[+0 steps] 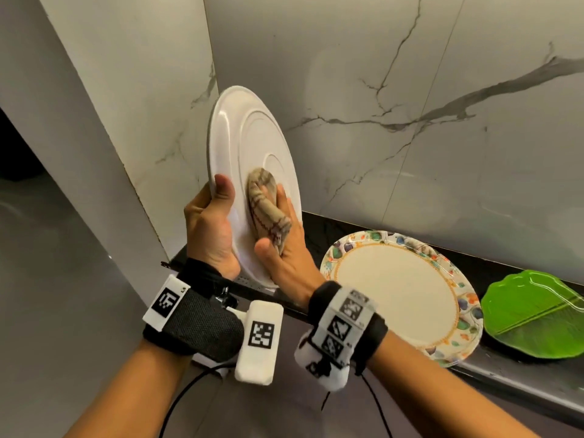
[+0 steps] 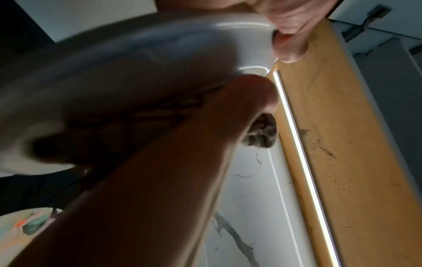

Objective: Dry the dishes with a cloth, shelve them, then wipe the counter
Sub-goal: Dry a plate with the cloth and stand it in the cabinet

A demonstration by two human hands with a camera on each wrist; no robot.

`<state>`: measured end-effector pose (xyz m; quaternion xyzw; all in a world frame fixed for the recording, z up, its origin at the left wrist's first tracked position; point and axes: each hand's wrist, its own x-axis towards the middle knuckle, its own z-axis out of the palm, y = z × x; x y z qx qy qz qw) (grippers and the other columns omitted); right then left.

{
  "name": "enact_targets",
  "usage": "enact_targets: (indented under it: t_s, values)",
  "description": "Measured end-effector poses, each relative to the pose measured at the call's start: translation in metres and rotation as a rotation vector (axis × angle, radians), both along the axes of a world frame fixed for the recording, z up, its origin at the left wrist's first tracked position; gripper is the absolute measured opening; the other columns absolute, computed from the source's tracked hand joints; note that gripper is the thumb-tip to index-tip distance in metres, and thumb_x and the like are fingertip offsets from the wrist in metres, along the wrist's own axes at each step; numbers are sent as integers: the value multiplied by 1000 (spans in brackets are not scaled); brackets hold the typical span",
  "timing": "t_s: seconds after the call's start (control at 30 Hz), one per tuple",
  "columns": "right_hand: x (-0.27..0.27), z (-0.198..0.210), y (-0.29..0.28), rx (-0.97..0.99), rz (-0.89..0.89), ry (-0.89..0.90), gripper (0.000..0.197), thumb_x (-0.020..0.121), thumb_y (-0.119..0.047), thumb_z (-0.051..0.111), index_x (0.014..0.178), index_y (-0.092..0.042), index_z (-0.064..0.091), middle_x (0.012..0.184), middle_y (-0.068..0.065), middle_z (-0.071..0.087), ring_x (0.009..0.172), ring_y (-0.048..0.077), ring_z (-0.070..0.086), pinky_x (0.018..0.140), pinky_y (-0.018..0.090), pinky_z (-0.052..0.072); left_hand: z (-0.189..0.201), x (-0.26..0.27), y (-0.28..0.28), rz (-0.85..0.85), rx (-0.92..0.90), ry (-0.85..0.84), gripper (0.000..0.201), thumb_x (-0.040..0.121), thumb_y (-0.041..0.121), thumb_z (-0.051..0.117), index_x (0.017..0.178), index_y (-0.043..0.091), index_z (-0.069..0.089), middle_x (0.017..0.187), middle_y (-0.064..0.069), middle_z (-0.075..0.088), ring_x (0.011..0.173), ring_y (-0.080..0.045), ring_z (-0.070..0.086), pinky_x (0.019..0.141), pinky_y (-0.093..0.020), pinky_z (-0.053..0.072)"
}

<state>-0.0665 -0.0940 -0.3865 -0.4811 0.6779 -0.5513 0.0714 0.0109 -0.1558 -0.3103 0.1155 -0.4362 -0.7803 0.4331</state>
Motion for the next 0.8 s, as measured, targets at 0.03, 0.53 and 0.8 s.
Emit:
enact_targets:
  t_s: [0.03, 0.53, 0.8]
  values:
    - [-6, 9, -8, -10, 1, 33, 122, 57, -96, 12, 151, -17, 7, 158, -11, -3, 146, 10, -6, 117, 52, 0, 0, 1, -1, -18, 1, -8, 63, 76, 40, 64, 121, -2, 57, 127, -29, 55, 117, -45, 54, 102, -63, 37]
    - [0, -29, -13, 343, -38, -444, 127, 44, -100, 21, 149, -30, 7, 153, -2, 27, 139, 20, 31, 117, 45, 22, -38, 32, -11, 75, -203, -108, 14, 76, 23, 66, 74, 32, 76, 74, 13, 74, 79, -10, 70, 68, -24, 56]
    - [16, 53, 42, -216, 259, -861, 101, 58, -68, 67, 132, -4, 45, 121, 17, 63, 107, 27, 64, 86, 39, 55, -41, 35, -1, 166, -937, -196, 64, 88, 55, 45, 99, -4, 67, 68, 18, 58, 65, 19, 55, 58, 5, 36]
